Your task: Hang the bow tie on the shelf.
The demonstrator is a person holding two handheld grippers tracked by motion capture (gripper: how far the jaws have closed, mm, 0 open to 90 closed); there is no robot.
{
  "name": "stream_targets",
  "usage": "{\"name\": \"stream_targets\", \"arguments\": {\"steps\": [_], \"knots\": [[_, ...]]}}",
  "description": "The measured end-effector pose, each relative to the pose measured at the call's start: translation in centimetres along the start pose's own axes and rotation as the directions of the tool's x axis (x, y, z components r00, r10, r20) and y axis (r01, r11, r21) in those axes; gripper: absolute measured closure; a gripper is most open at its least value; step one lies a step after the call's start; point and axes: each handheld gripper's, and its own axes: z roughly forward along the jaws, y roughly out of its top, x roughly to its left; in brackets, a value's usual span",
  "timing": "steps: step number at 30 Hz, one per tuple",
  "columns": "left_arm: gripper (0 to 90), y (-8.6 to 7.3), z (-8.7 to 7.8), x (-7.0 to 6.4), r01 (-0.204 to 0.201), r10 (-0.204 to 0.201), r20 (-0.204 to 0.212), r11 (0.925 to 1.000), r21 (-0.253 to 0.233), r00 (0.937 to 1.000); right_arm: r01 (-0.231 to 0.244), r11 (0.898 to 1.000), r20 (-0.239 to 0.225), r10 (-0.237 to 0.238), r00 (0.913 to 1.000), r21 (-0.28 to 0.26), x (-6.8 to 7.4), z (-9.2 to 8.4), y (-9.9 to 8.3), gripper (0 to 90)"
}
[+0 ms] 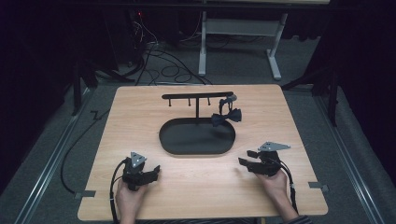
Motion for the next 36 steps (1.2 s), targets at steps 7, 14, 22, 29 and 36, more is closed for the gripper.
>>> {"name": "stream_targets", "arguments": {"steps": [7, 14, 22, 29, 36], "knots": [[24.6, 0.0, 0.0, 0.0, 0.000, 0.000, -0.001, 1.0000, -0.001, 1.0000, 0.015, 1.000, 0.005, -0.015, 0.9999, 0.025, 0.4, 0.8, -0.2, 47.3], [24.5, 0.0, 0.0, 0.0, -0.001, 0.001, 0.000, 1.0000, 0.001, 1.0000, 0.022, 0.999, 0.013, -0.022, 0.9997, 0.043, 0.8, 1.3, -0.5, 47.5], [24.5, 0.0, 0.0, 0.0, 0.000, 0.000, 0.000, 1.0000, -0.001, 1.0000, 0.052, 0.997, 0.039, -0.054, 0.9978, 0.052, 1.3, 1.5, -0.5, 47.5], [24.5, 0.0, 0.0, 0.0, 0.000, 0.000, 0.000, 1.0000, -0.002, 1.0000, 0.095, 0.993, 0.075, -0.100, 0.9922, 0.065, 1.8, 1.6, -0.5, 45.7], [24.5, 0.0, 0.0, 0.0, 0.000, 0.000, 0.000, 1.0000, -0.002, 1.0000, 0.135, 0.988, 0.109, -0.143, 0.9837, 0.078, 2.4, 1.9, -0.5, 42.8]]}}
